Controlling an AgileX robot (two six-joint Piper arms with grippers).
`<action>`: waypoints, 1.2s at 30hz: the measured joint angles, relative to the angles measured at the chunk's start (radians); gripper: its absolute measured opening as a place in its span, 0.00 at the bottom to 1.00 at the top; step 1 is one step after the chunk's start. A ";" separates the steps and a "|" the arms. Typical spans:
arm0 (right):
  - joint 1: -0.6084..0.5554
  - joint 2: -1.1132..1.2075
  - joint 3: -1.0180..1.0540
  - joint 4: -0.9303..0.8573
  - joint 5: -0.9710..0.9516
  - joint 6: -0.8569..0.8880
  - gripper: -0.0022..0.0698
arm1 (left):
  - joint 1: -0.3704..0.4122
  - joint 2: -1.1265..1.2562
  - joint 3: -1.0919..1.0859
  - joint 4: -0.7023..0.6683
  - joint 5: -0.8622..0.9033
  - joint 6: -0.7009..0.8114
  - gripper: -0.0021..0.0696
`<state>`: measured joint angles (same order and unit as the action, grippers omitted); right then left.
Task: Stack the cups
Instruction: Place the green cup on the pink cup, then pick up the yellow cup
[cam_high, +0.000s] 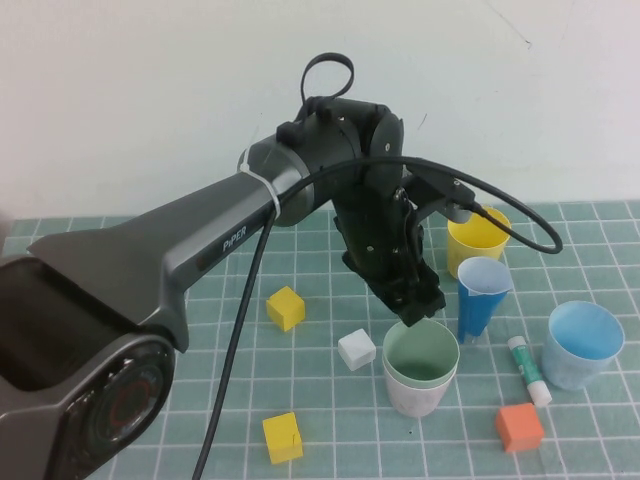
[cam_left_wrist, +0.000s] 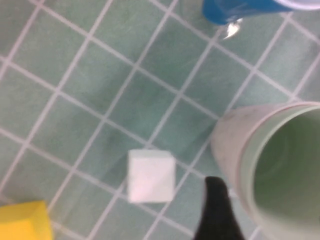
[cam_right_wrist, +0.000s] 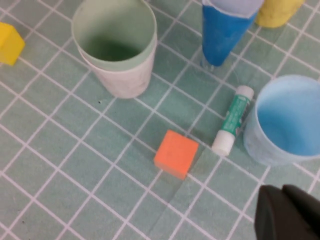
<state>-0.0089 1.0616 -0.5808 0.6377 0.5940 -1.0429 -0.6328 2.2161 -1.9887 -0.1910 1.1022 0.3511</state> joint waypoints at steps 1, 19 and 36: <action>0.000 0.000 0.000 0.023 0.000 -0.035 0.03 | 0.000 0.000 -0.007 0.026 0.003 -0.015 0.59; 0.024 0.494 -0.624 0.114 0.122 -0.150 0.03 | 0.109 -0.262 -0.103 0.321 -0.008 -0.252 0.03; 0.154 1.179 -1.305 -0.383 0.232 0.277 0.66 | 0.144 -0.739 0.516 0.262 -0.300 -0.254 0.03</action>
<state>0.1446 2.2409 -1.8855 0.2545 0.8263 -0.7661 -0.4888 1.4772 -1.4727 0.0707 0.8025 0.0972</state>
